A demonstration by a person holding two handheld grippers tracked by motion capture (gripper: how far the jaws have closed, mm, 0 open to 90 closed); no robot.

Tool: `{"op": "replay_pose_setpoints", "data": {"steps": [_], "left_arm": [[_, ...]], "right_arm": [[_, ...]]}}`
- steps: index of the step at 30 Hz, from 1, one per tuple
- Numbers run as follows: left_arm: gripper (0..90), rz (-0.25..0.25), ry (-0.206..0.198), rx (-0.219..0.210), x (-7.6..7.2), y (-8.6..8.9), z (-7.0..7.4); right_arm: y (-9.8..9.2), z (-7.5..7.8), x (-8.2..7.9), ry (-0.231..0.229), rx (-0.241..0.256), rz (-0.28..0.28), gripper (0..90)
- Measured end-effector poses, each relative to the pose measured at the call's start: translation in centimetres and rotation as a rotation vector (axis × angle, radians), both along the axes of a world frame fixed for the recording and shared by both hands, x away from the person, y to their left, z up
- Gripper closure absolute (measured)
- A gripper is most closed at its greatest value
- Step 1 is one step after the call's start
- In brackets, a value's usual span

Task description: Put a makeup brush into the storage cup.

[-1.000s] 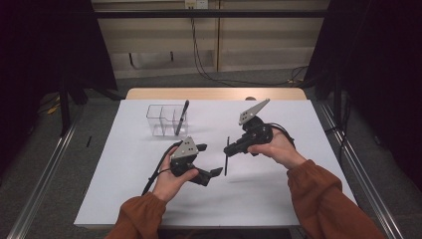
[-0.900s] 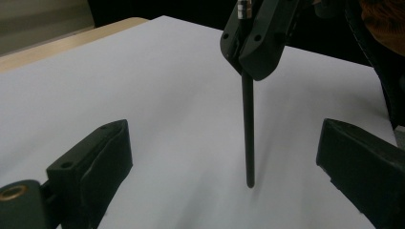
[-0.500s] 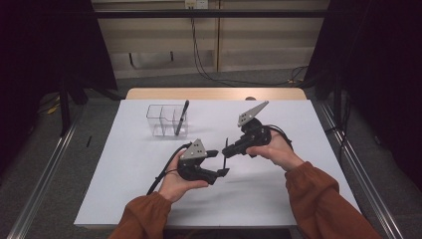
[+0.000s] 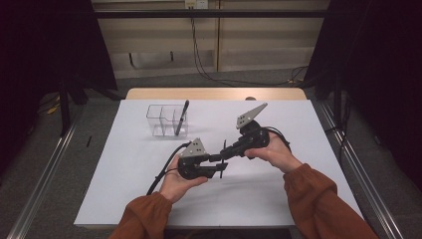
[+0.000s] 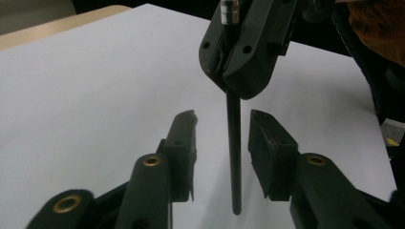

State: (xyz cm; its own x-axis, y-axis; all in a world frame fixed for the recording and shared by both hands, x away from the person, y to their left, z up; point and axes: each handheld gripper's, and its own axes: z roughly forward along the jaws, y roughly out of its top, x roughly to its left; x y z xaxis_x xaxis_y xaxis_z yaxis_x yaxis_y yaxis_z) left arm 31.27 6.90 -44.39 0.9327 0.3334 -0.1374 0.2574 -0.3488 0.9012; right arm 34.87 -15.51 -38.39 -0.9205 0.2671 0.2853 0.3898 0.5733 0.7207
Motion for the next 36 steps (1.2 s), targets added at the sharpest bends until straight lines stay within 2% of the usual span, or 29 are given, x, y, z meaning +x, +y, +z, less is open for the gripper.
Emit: {"op": "replay_pose_setpoints", "data": {"steps": [6, 8, 13, 16, 24, 29, 32, 36], "left_arm": [[75.4, -0.010, -0.002, 0.005, -0.02, -0.03, -0.03], [77.2, 0.002, 0.000, 0.008, 0.03, -0.03, -0.05], [79.8, -0.007, 0.008, 0.002, 0.15, -0.01, -0.13], [84.4, -0.013, 0.016, -0.003, 0.10, -0.06, -0.16], [85.4, -0.027, 0.022, -0.002, 0.09, -0.09, -0.14], [85.6, -0.026, 0.025, -0.010, 0.10, -0.04, -0.13], [85.6, -0.022, 0.031, -0.001, 0.18, 0.13, -0.06], [85.6, -0.020, 0.032, -0.008, 0.20, 0.20, -0.04]], "right_arm": [[-0.11, -0.14, -0.17, -0.006, 0.016, 0.001, 86.4], [-0.12, -0.21, -0.19, -0.010, 0.018, -0.006, 86.3], [-0.10, -0.40, -0.15, -0.011, 0.025, -0.016, 86.4], [-0.06, -0.48, -0.15, -0.018, 0.024, -0.019, 86.3], [-0.28, -0.75, -0.53, -0.024, 0.051, -0.016, 84.5], [-0.34, -0.96, -0.68, -0.033, 0.067, -0.023, 80.1], [-0.45, -0.97, -0.74, -0.038, 0.059, -0.037, 74.8], [-0.79, -0.90, -0.74, -0.049, 0.076, -0.060, 67.5]]}}
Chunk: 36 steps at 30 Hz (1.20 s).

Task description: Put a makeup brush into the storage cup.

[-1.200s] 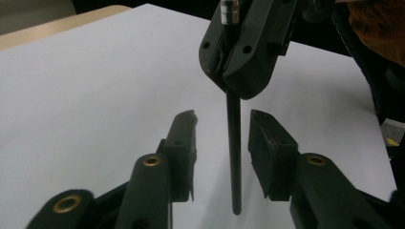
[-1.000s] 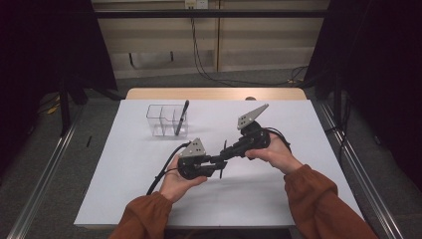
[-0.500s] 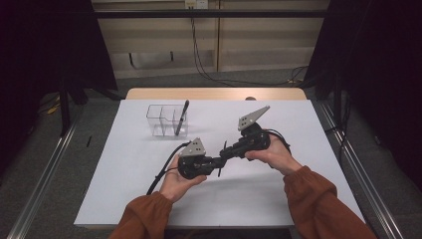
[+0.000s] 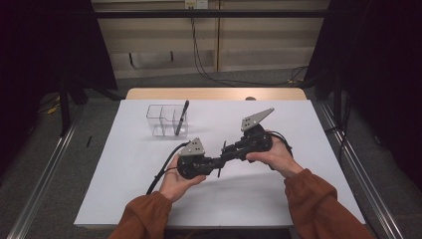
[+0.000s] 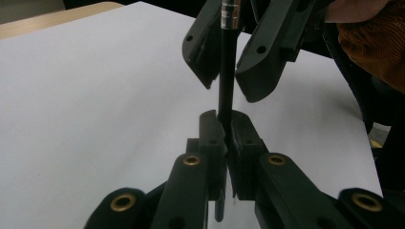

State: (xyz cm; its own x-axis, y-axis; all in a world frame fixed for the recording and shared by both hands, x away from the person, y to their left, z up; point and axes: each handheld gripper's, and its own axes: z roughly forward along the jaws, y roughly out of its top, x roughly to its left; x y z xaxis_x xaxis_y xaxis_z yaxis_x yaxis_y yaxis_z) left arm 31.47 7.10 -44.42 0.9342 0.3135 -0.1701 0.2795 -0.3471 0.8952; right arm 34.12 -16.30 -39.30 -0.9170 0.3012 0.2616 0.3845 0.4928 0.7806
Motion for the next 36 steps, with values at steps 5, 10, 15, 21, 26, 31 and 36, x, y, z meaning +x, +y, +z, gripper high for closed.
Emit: {"op": "replay_pose_setpoints", "data": {"steps": [5, 10, 15, 21, 26, 31, 36], "left_arm": [[85.6, 0.011, 0.000, -0.002, 0.0, 0.2, 0.0], [85.6, 0.019, 0.013, 0.004, 0.0, 0.2, -0.3], [85.6, 0.017, 0.008, -0.009, -0.1, 0.4, 0.0], [85.6, 0.035, 0.005, -0.014, -0.2, 0.8, 0.2], [85.6, 0.023, -0.006, -0.009, -0.6, 0.7, 0.3], [85.6, 0.034, -0.004, -0.003, -0.4, 0.9, 0.2], [85.6, 0.044, -0.011, -0.006, -0.3, 1.3, 0.5]], "right_arm": [[-0.2, -0.1, -0.3, -0.028, 0.002, -0.035, 54.3], [-0.5, -0.5, -0.5, -0.046, 0.014, -0.060, 41.2], [-0.8, -0.7, -0.6, -0.035, 0.027, -0.081, 31.1], [-1.2, -1.0, -0.7, -0.051, 0.050, -0.121, 20.5], [-1.7, -2.1, -0.8, -0.044, 0.065, -0.151, 13.1], [-2.6, -2.0, -1.2, -0.069, 0.093, -0.205, 4.6], [-3.4, -2.3, -1.5, -0.087, 0.087, -0.265, 1.7]]}}
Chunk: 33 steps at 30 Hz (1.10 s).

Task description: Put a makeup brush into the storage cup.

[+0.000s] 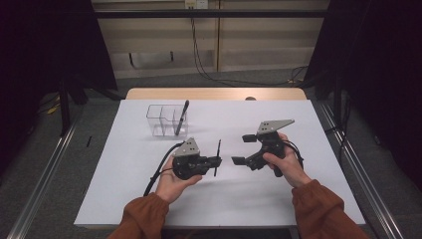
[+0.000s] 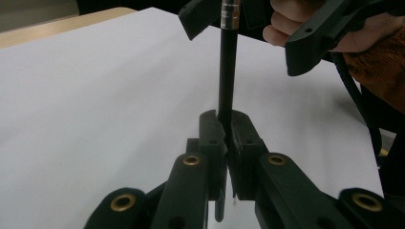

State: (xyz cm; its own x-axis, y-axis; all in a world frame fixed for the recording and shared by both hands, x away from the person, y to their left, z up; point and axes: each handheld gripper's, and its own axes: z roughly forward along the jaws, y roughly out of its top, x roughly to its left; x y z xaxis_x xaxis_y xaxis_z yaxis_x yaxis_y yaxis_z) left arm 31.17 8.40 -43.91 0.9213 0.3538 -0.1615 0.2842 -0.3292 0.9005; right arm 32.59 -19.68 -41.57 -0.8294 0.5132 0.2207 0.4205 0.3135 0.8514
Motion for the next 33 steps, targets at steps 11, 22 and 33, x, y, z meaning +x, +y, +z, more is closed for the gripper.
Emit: {"op": "replay_pose_setpoints", "data": {"steps": [11, 22, 33], "left_arm": [[85.6, 0.032, -0.005, -0.023, 0.3, 1.3, 0.6], [85.6, 0.054, -0.007, -0.040, 0.4, 2.1, 1.2], [85.6, 0.075, -0.021, -0.038, 0.4, 3.6, 1.9]], "right_arm": [[-1.1, -0.3, -1.0, -0.054, -0.012, -0.036, 1.1], [-2.1, -1.0, -1.5, -0.074, -0.016, -0.140, 1.2], [-4.1, -1.9, -2.8, -0.106, 0.012, -0.240, 1.1]]}}
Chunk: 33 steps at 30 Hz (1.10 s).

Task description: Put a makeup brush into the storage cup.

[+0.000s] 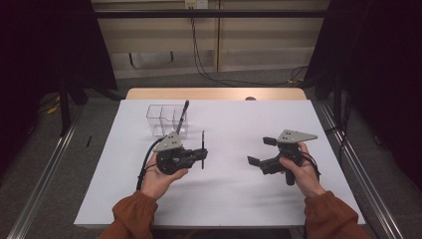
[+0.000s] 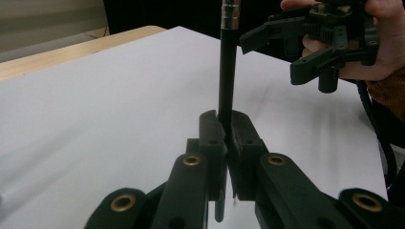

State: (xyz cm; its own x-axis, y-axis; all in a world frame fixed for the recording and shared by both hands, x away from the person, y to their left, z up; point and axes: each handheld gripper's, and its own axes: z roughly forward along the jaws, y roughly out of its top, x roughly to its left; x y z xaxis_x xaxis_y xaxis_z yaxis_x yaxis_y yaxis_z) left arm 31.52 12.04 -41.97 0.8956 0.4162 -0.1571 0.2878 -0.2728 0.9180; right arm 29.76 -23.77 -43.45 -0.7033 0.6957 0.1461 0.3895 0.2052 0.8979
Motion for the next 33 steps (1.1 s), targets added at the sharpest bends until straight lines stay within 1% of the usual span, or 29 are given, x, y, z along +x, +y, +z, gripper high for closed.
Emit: {"op": "replay_pose_setpoints", "data": {"steps": [2, 4, 5, 7, 11, 15, 16, 17, 19, 20, 22, 24, 28, 30, 33], "left_arm": [[85.6, 0.004, -0.003, -0.002, 0.0, 0.1, 0.1], [85.6, 0.006, -0.003, 0.006, 0.0, 0.2, 0.1], [85.6, 0.007, 0.004, -0.003, 0.0, 0.3, 0.1], [85.6, 0.010, 0.002, -0.002, 0.1, 0.4, 0.2], [85.6, 0.014, 0.001, 0.002, 0.2, 0.7, 0.3], [85.6, 0.024, -0.002, -0.004, 0.3, 1.1, 0.5], [85.6, 0.028, -0.005, 0.005, 0.4, 1.2, 0.7], [85.6, 0.034, -0.003, -0.003, 0.4, 1.3, 0.7], [85.6, 0.037, -0.006, -0.001, 0.4, 1.6, 0.9], [85.6, 0.042, -0.007, 0.009, 0.4, 1.7, 1.0], [85.6, 0.048, -0.010, 0.001, 0.5, 2.0, 1.1], [85.6, 0.053, -0.008, 0.000, 0.5, 2.2, 1.2], [85.6, 0.066, -0.012, -0.001, 0.7, 2.7, 1.2], [85.6, 0.069, -0.011, 0.000, 0.7, 2.9, 1.3], [85.6, 0.082, -0.009, 0.000, 0.9, 3.3, 1.3]], "right_arm": [[-0.2, -0.1, -0.1, -0.003, 0.001, -0.010, 1.1], [-0.4, -0.3, -0.3, -0.014, -0.003, -0.015, 1.1], [-0.5, -0.4, -0.4, -0.019, -0.001, -0.021, 1.1], [-0.6, -0.5, -0.7, -0.027, -0.006, -0.026, 1.1], [-1.0, -0.5, -1.2, -0.057, 0.007, -0.044, 1.2], [-1.6, -0.5, -1.8, -0.082, 0.011, -0.066, 1.1], [-1.7, -0.6, -2.0, -0.081, 0.011, -0.072, 1.1], [-1.9, -0.7, -2.1, -0.085, 0.013, -0.079, 1.0], [-2.2, -0.8, -2.3, -0.086, 0.011, -0.085, 1.0], [-2.5, -0.9, -2.5, -0.087, 0.013, -0.094, 0.9], [-2.8, -1.1, -2.8, -0.089, 0.019, -0.096, 1.0], [-3.4, -1.4, -3.3, -0.099, 0.031, -0.113, 0.9], [-4.3, -1.8, -4.2, -0.101, 0.040, -0.147, 0.9], [-4.8, -2.0, -4.7, -0.109, 0.034, -0.159, 0.8], [-5.6, -2.2, -5.2, -0.128, 0.044, -0.190, 0.4]]}}
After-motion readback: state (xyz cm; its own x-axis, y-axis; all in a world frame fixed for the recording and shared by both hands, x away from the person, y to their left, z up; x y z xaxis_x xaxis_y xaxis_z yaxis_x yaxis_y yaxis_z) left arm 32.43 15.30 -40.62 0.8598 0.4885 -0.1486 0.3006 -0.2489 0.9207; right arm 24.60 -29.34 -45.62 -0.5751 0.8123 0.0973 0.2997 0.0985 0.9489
